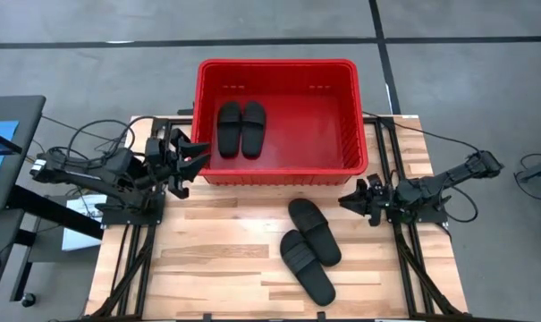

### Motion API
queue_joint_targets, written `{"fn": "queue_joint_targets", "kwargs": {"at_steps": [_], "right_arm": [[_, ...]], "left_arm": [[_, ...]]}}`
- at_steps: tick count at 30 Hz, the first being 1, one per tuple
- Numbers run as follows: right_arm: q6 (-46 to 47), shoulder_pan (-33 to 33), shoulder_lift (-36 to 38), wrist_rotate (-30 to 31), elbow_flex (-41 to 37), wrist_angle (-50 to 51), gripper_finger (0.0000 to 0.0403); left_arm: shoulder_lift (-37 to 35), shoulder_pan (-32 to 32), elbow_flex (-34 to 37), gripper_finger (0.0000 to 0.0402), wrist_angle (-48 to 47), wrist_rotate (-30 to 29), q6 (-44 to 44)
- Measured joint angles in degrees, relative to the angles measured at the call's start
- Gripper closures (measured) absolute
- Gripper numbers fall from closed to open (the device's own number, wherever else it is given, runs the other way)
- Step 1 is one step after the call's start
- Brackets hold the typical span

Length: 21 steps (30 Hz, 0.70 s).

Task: Pick and place slides into bin
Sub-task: Put the black slide into the red organizer bin

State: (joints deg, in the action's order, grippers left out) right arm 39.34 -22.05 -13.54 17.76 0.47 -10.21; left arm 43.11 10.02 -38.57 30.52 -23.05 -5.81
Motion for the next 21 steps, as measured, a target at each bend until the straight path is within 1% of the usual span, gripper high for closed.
{"fn": "queue_joint_targets", "kwargs": {"at_steps": [4, 9, 11, 14, 17, 21], "right_arm": [[-7.0, -2.5, 0.0, -3.0, 0.5, -5.8, 0.0305], [-14.6, -6.3, 0.0, -5.8, 5.3, -3.4, 0.0305], [-16.2, -8.1, -0.1, -5.9, 8.4, 1.2, 0.0305], [-16.5, -10.6, -1.5, -5.8, 14.3, 13.5, 0.0305], [-14.3, -12.6, -5.3, -5.3, 20.6, 26.1, 0.0305], [-9.2, -15.6, -11.3, -5.8, 27.3, 37.3, 0.0305]], "left_arm": [[0.0, 0.0, 0.0, 0.0248, 0.0, -0.1, -1.1], [0.0, 0.0, 0.0, 0.0248, 0.0, -0.1, -2.1], [0.0, 0.0, 0.0, 0.0248, -0.1, -0.1, -2.3], [0.0, 0.0, 0.0, 0.0248, -0.1, -0.1, -2.3], [0.0, 0.0, 0.0, 0.0248, -0.2, -0.1, -2.5], [0.0, 0.0, 0.0, 0.0248, -0.2, -0.1, -2.7]]}}
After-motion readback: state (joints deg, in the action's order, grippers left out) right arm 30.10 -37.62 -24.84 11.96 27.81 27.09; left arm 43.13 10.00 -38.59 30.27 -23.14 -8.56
